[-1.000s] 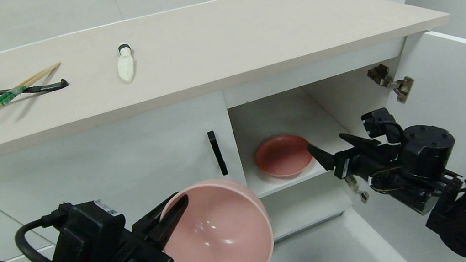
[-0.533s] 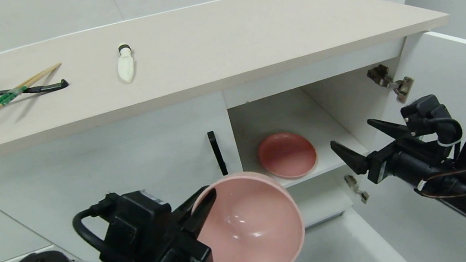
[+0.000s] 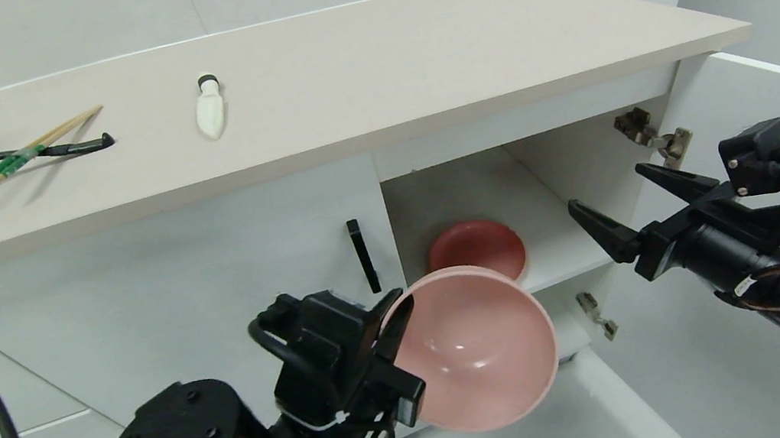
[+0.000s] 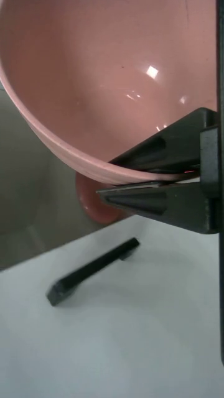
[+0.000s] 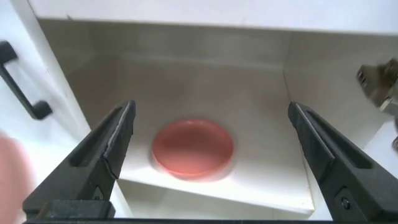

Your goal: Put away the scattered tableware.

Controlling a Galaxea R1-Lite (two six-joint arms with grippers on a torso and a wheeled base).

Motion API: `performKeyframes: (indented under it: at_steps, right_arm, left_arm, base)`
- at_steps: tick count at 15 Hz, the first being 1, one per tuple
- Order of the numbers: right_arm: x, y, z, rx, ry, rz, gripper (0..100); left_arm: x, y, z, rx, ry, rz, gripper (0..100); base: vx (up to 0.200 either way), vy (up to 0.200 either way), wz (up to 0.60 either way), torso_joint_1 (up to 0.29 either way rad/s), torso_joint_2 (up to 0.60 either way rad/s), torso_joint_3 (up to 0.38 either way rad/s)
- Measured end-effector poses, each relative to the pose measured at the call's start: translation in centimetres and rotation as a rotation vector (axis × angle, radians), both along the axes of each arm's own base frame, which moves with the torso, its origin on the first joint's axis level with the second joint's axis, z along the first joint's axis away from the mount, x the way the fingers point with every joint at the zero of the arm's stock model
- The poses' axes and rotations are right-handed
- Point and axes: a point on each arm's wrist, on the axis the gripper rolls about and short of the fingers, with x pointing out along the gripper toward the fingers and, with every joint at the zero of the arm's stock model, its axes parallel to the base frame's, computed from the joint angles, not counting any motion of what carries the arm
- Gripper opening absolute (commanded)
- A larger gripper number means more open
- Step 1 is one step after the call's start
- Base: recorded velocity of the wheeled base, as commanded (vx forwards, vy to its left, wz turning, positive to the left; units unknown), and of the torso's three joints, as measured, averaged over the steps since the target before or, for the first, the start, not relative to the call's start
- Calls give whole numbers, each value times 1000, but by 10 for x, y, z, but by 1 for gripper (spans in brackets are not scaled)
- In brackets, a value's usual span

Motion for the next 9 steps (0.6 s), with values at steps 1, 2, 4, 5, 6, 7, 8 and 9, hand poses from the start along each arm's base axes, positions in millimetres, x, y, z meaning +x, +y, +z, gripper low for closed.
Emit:
performKeyframes:
  at_steps: [1, 2, 4, 5, 6, 7, 8, 9]
  right_arm:
    - [-1, -1, 2, 3, -6, 0, 100]
    - [-2, -1, 3, 5, -9, 0, 100]
    - [-4, -2, 2, 2, -6, 1, 100]
    - [-6, -1, -1, -5, 4, 7, 100]
    - [-9, 1, -3, -12, 14, 24, 100]
    - [-11, 3, -4, -13, 18, 33, 100]
    - [-13, 3, -4, -14, 20, 37, 100]
    - [-13, 4, -4, -12, 18, 38, 100]
  left_arm:
    - [5, -6, 0, -2, -9, 1, 0]
    - [11, -14, -1, -5, -17, 6, 0]
    - [26, -29, -2, -25, -32, 52, 0]
    - [33, -36, -3, -36, -38, 78, 0]
    - [39, -43, -5, -43, -41, 97, 0]
    - [43, -48, -9, -41, -38, 102, 0]
    - [46, -52, -14, -37, -33, 104, 0]
    - [49, -54, -18, -30, -27, 105, 0]
  base:
    - [0, 0, 0, 0, 0, 0]
    - [0, 0, 0, 0, 0, 0]
    - [0, 0, 0, 0, 0, 0]
    - [0, 0, 0, 0, 0, 0]
    - [0, 0, 0, 0, 0, 0]
    - [0, 0, 0, 0, 0, 0]
    - [0, 0, 0, 0, 0, 0]
    - [0, 0, 0, 0, 0, 0]
